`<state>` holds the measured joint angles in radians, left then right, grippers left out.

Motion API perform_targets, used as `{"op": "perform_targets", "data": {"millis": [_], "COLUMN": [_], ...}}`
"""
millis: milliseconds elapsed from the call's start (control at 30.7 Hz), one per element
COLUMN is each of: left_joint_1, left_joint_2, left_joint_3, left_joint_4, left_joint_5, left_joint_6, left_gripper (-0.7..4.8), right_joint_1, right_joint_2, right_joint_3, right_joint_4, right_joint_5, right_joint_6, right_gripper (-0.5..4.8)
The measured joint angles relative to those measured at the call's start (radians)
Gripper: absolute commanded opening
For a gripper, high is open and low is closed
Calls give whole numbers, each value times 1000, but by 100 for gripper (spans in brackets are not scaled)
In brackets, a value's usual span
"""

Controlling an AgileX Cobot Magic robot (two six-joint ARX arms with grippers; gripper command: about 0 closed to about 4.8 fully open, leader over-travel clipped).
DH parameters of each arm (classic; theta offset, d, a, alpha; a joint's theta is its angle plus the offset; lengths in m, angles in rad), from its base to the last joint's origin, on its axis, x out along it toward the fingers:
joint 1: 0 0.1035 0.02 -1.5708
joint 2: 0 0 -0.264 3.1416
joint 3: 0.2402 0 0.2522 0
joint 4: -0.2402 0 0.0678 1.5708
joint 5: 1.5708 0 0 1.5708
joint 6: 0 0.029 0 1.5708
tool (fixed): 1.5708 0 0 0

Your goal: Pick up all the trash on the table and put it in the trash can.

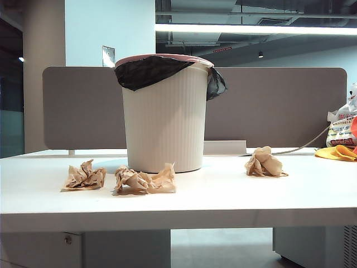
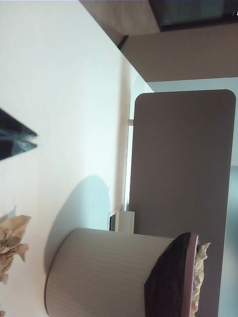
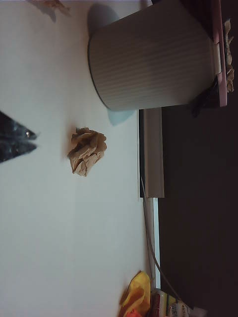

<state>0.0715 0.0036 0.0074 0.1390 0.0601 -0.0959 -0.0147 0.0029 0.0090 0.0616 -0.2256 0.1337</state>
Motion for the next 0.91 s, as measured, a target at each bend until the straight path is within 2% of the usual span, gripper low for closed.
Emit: {"op": "perform_targets", "data": {"millis": [131, 261, 392, 457, 587, 718, 914], "left_joint_1": [0, 0, 0, -3, -13, -13, -13], "left_joint_2": [0, 1, -1, 0, 6, 60, 217], "left_joint_3": [0, 40, 101, 127, 257, 407, 579], "left_joint_4": [-3, -39, -93, -144, -285, -394, -449], "left_joint_5": [0, -10, -61, -55, -44, -42, 23], "left_joint_6": [-8, -6, 21, -6, -122, -101, -116], "left_gripper": [-6, -6, -6, -6, -6, -6, -6], "right_joint_1": [0, 0, 0, 0, 0, 0, 0], "right_joint_2": [0, 0, 0, 0, 2, 50, 285], "right_joint_3": [0, 26, 84, 110, 238, 362, 582], "right_joint_4": [-30, -113, -105, -110, -188, -206, -240], "right_joint_5": [5, -4, 69, 95, 117, 114, 88], "right_joint_6": [-2, -65, -65, -56, 9, 27, 74], "right_gripper": [-8, -9, -9, -9, -9, -9, -9]}}
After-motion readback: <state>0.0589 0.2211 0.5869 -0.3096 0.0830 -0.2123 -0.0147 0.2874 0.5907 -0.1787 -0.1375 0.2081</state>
